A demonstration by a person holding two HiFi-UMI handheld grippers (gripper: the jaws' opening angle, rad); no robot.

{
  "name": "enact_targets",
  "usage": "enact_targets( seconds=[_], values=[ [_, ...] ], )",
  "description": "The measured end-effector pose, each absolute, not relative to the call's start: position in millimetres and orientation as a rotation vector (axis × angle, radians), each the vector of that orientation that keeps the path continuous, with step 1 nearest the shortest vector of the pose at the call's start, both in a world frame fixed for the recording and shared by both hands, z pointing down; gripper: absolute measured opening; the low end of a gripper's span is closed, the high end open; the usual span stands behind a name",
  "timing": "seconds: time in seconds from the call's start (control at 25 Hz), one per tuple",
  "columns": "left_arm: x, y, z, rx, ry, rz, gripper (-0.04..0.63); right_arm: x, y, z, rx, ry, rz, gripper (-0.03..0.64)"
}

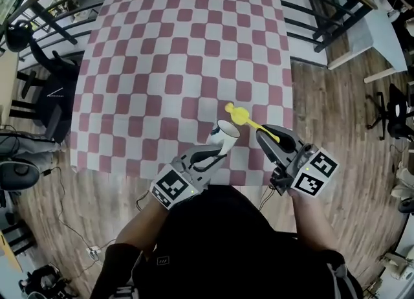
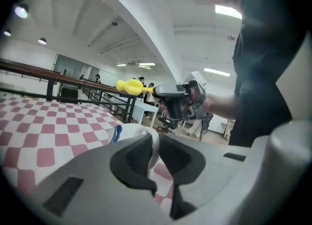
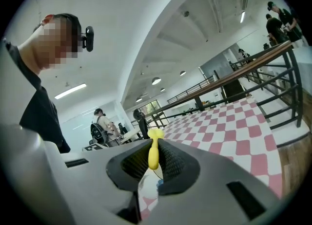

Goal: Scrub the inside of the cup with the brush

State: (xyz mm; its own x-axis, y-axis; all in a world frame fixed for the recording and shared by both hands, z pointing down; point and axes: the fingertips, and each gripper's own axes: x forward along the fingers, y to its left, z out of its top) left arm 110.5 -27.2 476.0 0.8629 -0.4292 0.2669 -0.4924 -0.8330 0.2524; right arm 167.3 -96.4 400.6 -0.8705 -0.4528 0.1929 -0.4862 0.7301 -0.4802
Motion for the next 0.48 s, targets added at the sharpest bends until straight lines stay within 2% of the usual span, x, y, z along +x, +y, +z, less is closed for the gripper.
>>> enact_targets(
  seconds=[0.28,0.48],
  values=[
    [66,-14,393,2.870,-0.445,0.041,0.048,145,-96,367,0.644,-2.863,0.796,0.044],
    [29,-17,340,2.940,-0.398,-0.073,0.044,115,-93,334,0.463,-2.865,0.641,0.044]
  ],
)
